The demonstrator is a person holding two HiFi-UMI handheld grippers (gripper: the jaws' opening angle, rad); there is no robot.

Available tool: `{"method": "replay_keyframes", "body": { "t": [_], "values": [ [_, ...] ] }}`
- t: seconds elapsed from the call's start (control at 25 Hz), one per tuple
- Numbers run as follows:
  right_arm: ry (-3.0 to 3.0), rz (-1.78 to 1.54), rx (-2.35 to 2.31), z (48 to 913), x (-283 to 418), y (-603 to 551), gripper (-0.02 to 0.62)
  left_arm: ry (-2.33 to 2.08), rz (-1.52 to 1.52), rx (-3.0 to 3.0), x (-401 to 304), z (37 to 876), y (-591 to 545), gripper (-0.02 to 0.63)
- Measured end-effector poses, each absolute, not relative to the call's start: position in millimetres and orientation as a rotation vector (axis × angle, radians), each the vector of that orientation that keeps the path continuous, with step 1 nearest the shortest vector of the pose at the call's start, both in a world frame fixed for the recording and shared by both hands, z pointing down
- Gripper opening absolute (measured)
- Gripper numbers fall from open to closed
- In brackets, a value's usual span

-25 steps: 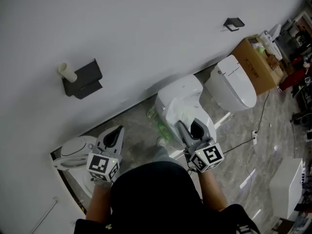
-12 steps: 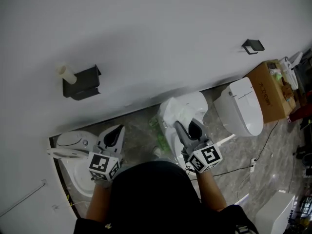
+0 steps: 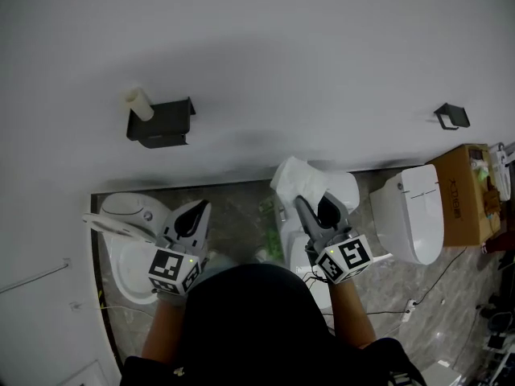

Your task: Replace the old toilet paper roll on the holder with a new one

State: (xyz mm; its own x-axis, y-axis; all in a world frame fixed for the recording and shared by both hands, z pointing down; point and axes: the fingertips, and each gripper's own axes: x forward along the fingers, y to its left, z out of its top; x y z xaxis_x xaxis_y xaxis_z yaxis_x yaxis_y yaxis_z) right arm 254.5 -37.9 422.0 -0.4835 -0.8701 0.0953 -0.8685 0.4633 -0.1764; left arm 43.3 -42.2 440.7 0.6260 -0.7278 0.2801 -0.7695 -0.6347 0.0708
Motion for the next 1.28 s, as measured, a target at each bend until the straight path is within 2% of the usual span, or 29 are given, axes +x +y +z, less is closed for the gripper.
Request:
{"method": "replay_keyframes", "body": {
  "t": [0.76,1.2,1.28],
  "values": [
    [2.843,-0.271,-1.306,407,135,-107,0.146,-1.512,0.289,2.509,-69,439,-95,0.015],
    [2.818,-0.306,-1.381,410,117,-131,0.146,-1.607,0.252,2.475,-111,425,-167,0.017],
    [2.82,-0.313,-1.406,410,117,-134,0.146,-1.632,0.238,2.477,-117,415,-181,0.045]
  ]
}}
